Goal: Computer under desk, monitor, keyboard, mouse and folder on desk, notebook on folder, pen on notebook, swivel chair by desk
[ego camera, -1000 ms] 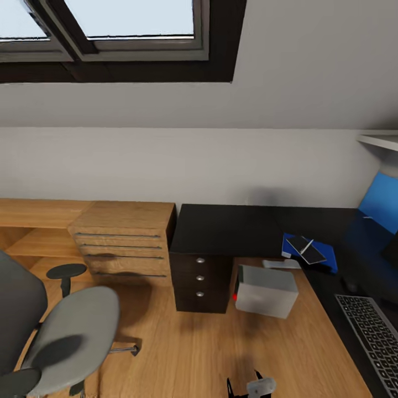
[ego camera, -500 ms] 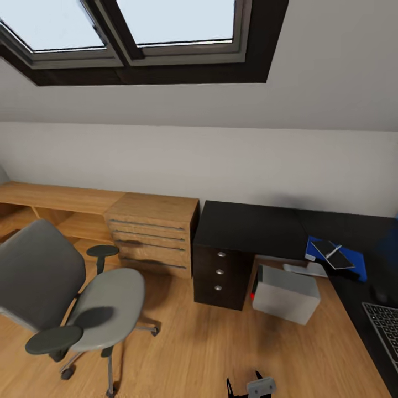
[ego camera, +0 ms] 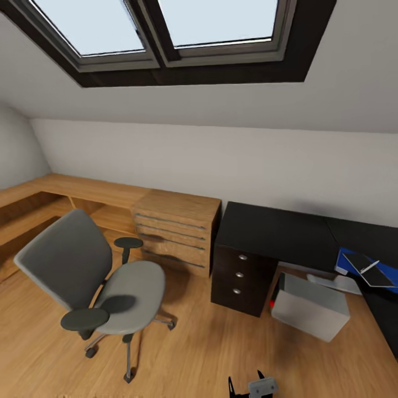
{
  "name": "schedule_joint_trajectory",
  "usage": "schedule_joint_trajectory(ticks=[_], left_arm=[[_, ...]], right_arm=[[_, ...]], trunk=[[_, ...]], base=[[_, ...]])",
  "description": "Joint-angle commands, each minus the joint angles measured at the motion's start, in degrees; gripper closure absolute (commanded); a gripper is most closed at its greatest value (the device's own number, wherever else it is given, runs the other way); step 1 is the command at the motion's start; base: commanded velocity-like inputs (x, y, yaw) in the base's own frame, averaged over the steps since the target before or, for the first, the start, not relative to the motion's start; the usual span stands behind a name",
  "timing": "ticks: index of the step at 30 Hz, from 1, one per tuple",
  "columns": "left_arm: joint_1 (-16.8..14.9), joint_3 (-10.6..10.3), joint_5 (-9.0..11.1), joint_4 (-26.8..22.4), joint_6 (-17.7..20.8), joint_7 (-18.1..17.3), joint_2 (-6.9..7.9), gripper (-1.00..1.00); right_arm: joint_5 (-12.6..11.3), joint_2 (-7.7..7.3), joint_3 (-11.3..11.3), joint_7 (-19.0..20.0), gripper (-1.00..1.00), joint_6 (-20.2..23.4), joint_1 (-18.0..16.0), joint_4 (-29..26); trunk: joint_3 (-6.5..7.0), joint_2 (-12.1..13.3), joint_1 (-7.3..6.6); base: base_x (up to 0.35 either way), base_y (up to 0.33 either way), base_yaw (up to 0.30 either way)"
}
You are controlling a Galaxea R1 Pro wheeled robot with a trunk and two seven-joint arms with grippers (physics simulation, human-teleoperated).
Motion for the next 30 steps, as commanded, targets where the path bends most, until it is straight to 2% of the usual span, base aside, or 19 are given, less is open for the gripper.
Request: schedule_joint_trajectory(ticks=[1,8,14,17,18,20,30], left_arm=[[-0.07,-0.49,0.47,0.02,-0.25,0.34,0.01,-1.00],[-0.07,-0.52,0.46,0.02,-0.25,0.36,0.01,-1.00],[-0.07,-0.47,0.46,0.07,-0.25,0.38,0.02,-1.00],[-0.07,-0.46,0.46,0.08,-0.25,0.36,0.03,-1.00],[-0.07,-0.46,0.46,0.08,-0.29,0.35,0.06,-1.00],[-0.07,-0.45,0.46,0.06,-0.31,0.34,0.06,-1.00],[-0.07,-0.40,0.44,0.09,-0.41,0.34,0.07,-1.00]], right_arm=[[-0.19,0.01,0.51,-0.56,-1.00,-0.10,-0.03,0.00],[-0.19,0.03,0.51,-1.19,-1.00,-0.21,-0.03,-0.01],[-0.24,0.03,0.51,-1.33,-1.00,-2.16,-0.03,0.02],[-0.76,0.03,0.51,-1.34,-1.00,-2.95,-0.03,0.05],[-2.07,0.03,0.51,-1.35,-1.00,-3.43,-0.03,0.05],[-2.49,0.03,0.51,-1.35,-1.00,-3.55,-0.03,0.02],[-3.20,0.01,0.51,-1.44,-1.00,-5.89,0.00,0.06]], trunk=[[-0.12,-0.11,0.03],[-0.12,-0.11,0.03],[-0.12,-0.11,0.03],[-0.12,-0.11,0.03],[-0.12,-0.11,0.03],[-0.12,-0.11,0.03],[-0.12,-0.11,0.03]], base=[[0.000,0.000,0.286],[0.000,0.000,0.286],[0.000,0.000,0.286],[0.000,0.000,0.286],[0.000,0.000,0.287],[0.000,0.000,0.287],[0.000,0.000,0.286]])
